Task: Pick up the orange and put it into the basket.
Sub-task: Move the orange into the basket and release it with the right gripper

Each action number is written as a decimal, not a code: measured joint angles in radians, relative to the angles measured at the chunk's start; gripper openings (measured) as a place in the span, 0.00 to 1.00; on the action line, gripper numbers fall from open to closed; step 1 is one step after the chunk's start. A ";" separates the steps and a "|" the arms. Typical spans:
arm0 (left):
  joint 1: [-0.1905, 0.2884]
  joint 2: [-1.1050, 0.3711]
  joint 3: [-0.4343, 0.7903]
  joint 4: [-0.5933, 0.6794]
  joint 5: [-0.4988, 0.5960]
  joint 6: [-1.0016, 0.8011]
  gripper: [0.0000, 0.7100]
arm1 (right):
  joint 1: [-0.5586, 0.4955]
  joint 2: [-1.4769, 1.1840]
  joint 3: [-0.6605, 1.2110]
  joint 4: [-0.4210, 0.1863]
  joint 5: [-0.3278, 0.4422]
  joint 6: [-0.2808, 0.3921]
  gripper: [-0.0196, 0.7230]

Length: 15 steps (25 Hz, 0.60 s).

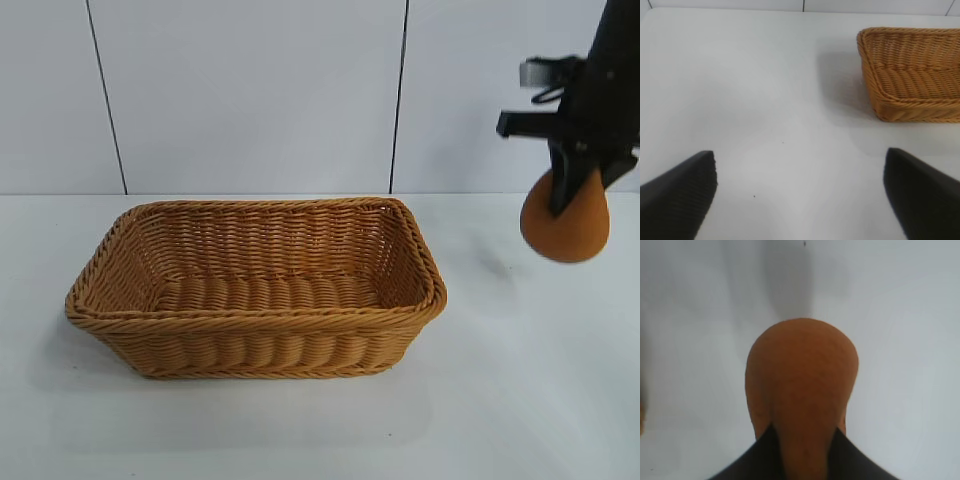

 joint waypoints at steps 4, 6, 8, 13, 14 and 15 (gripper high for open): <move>0.000 0.000 0.000 0.000 0.000 0.000 0.90 | 0.080 0.000 -0.002 0.000 0.011 0.000 0.09; 0.000 0.000 0.000 0.000 0.000 0.000 0.90 | 0.141 0.000 -0.002 0.002 0.016 0.000 0.09; 0.000 0.000 0.000 0.000 0.000 0.000 0.90 | 0.203 0.000 -0.002 0.002 0.016 0.007 0.09; 0.000 0.000 0.000 0.000 0.000 0.000 0.90 | 0.383 0.000 -0.002 0.003 0.003 0.022 0.09; 0.000 0.000 0.000 0.000 0.000 0.000 0.90 | 0.417 0.001 -0.002 0.004 -0.012 0.023 0.09; 0.000 0.000 0.000 0.000 0.000 0.000 0.90 | 0.444 0.001 -0.002 0.004 -0.025 0.027 0.09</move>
